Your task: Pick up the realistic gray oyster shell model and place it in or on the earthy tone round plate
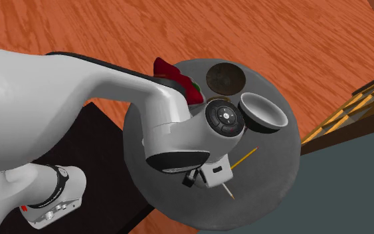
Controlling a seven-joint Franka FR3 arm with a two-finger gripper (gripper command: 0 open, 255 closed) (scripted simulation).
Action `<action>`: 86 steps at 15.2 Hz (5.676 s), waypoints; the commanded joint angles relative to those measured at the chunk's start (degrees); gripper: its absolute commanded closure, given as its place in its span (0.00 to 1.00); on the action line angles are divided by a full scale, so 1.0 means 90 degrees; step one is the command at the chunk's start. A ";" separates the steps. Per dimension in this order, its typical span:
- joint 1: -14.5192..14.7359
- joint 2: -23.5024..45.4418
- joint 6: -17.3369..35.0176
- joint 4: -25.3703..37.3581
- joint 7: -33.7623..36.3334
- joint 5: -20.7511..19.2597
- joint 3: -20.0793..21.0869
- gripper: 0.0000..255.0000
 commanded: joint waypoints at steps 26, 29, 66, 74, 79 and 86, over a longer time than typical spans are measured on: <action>-0.0078 0.0673 0.0783 -0.0117 0.0140 0.0104 -0.0043 1.00; -0.0064 0.0440 0.0537 -0.0101 0.0160 0.0058 -0.0060 1.00; 0.1295 0.2457 -0.2328 0.4691 0.2280 0.0396 0.0976 1.00; 0.1744 0.4489 -0.3707 0.8096 0.2868 0.0412 0.1142 1.00; 0.1846 0.5281 -0.4048 0.9227 0.2983 0.0414 0.1163 1.00; 0.1847 0.5435 -0.3567 0.8901 0.2984 0.0414 0.1161 1.00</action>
